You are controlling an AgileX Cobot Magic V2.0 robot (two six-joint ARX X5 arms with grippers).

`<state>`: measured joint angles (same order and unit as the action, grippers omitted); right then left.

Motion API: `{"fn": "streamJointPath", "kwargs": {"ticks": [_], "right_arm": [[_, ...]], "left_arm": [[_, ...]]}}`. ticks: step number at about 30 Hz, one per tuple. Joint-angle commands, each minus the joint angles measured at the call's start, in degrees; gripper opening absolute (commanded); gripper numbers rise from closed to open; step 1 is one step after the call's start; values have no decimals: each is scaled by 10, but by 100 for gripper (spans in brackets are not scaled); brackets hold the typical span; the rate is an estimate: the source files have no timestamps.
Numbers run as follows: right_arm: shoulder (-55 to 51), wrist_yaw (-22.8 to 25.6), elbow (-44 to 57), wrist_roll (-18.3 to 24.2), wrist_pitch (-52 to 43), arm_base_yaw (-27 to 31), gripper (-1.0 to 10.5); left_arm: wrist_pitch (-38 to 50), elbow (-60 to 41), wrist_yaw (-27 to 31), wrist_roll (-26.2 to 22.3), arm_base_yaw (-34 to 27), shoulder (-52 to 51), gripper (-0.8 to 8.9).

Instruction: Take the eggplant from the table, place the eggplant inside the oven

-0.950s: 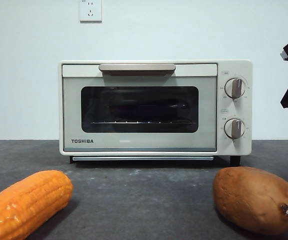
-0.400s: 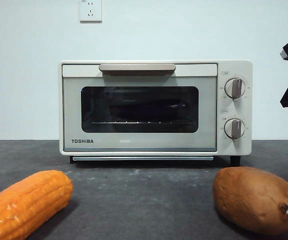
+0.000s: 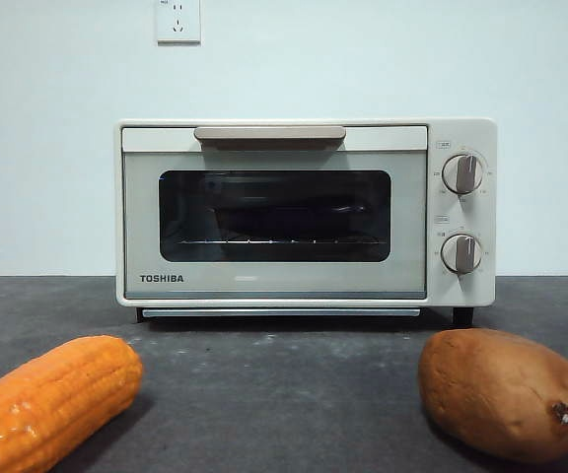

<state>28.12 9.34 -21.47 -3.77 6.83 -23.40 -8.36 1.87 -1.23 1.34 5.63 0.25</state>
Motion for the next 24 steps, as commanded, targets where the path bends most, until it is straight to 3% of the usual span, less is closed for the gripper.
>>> {"fn": "streamJointPath", "kwargs": {"ticks": [1, 5, 11, 17, 24], "right_arm": [[-70, 8, 2, 44, -8, 30, 4], [-172, -15, 51, 40, -10, 146, 4], [-232, -83, 132, 14, -10, 228, 4], [-265, -116, 201, -37, -7, 251, 4], [-279, -104, 209, -37, 21, 251, 4]], "left_arm": [[6, 0, 2, -7, 0, -1, 4], [6, 0, 2, -7, 0, -1, 4], [6, 0, 2, -7, 0, -1, 4], [6, 0, 2, -7, 0, -1, 4], [6, 0, 2, -7, 0, -1, 4]]}}
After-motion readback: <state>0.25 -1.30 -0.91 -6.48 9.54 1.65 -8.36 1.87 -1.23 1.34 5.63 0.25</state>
